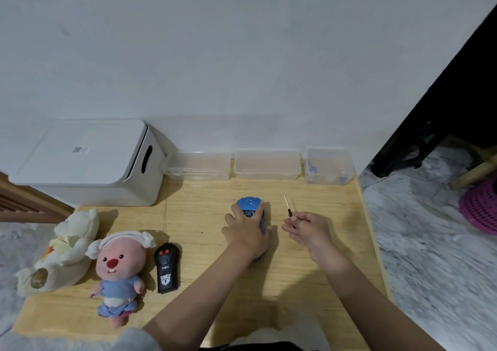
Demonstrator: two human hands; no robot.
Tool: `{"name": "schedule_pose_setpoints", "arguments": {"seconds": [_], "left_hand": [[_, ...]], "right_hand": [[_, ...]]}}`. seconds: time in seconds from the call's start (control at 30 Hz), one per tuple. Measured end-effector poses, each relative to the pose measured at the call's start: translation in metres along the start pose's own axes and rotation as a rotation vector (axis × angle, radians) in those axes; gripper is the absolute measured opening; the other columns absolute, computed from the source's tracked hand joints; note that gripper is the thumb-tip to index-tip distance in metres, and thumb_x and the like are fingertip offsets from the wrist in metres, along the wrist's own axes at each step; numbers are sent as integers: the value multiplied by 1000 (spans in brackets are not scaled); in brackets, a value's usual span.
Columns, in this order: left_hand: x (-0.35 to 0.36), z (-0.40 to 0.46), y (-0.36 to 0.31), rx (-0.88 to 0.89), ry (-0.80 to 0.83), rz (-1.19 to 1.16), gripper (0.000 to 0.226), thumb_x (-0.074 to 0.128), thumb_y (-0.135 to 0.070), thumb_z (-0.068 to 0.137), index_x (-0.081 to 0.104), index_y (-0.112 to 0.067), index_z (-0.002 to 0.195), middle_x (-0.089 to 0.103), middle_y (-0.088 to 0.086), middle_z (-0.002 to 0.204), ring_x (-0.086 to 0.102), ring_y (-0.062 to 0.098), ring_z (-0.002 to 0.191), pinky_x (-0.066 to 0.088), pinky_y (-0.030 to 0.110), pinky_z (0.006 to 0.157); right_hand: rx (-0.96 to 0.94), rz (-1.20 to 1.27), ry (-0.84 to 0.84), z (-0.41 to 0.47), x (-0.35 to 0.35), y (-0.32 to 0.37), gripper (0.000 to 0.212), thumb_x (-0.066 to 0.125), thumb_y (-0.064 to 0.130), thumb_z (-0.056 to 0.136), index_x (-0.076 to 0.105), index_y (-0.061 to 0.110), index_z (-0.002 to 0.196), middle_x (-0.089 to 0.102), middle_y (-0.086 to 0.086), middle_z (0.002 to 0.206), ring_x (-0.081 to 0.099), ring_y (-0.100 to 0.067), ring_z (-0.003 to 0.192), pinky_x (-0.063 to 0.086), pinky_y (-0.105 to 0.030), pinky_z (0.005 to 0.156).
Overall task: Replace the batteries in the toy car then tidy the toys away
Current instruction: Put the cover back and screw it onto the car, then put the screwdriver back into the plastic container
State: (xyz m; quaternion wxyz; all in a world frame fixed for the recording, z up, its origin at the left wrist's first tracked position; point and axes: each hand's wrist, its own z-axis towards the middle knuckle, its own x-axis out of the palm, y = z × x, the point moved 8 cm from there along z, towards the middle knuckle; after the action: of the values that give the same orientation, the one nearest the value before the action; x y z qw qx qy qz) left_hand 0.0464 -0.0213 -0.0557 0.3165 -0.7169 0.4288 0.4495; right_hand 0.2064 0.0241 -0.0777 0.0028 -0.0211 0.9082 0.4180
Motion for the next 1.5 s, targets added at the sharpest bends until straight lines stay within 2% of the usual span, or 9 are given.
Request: {"name": "schedule_pose_setpoints", "arguments": {"seconds": [0.23,0.4,0.63,0.77,1.03,1.13,1.27,1.4,1.5], "left_hand": [[-43,6,39,32,-151,-246,66,32,-49,96,6,-26,152,36,21,133,40,35,118,40,42,96],[-64,40,109,-87,-209,-214,64,40,-41,95,19,-13,148,30,19,142,34,36,128,38,44,102],[-48,73,158,-144,-104,-195,83,47,-40,92,-5,-10,150,13,23,148,25,39,134,34,45,108],[-32,88,162,-102,-5,-179,91,45,-41,93,-21,-8,146,-3,27,152,12,41,141,19,51,115],[-29,101,160,-37,4,-133,89,36,-43,93,-26,-3,143,-17,29,152,12,42,141,21,53,113],[-26,103,159,-23,36,-137,89,34,-42,93,-32,-4,140,-24,32,149,6,45,141,17,53,115],[-24,104,159,0,58,-154,90,33,-44,93,-37,-10,138,-35,32,143,-7,46,141,13,55,114],[-24,103,161,14,36,-190,92,36,-44,91,-36,-13,139,-40,31,141,-15,47,140,11,57,112],[-24,103,163,15,26,-178,92,35,-44,90,-37,-13,138,-39,31,141,-14,47,140,13,56,112]], "right_hand": [[-239,-320,26,4,46,41,18,61,1,85,62,17,77,71,-6,81,67,-19,86,51,-31,79],[-369,-464,123,1,107,67,17,65,4,85,63,7,102,63,1,77,60,-6,72,45,-13,62],[-442,-695,229,9,208,87,11,56,6,89,64,4,95,62,-1,84,58,-13,78,43,-19,67],[-268,-614,152,33,232,75,25,56,14,85,58,-9,78,66,-28,89,64,-41,85,48,-32,63],[-479,-651,24,22,233,93,10,55,15,91,62,11,97,62,4,87,54,-4,75,36,-5,56],[-720,-690,18,6,236,109,11,53,11,92,62,8,98,61,1,87,57,-9,79,46,-11,69],[-1021,-1005,63,1,248,112,24,51,7,93,61,3,115,54,-9,123,58,-23,102,52,-34,83],[-1093,-1268,141,13,261,109,44,68,-8,75,60,4,117,58,-10,97,58,-26,79,53,-36,61],[-1187,-1473,194,16,274,108,49,56,-15,73,60,3,119,65,-14,94,61,-34,84,49,-39,69]]}}
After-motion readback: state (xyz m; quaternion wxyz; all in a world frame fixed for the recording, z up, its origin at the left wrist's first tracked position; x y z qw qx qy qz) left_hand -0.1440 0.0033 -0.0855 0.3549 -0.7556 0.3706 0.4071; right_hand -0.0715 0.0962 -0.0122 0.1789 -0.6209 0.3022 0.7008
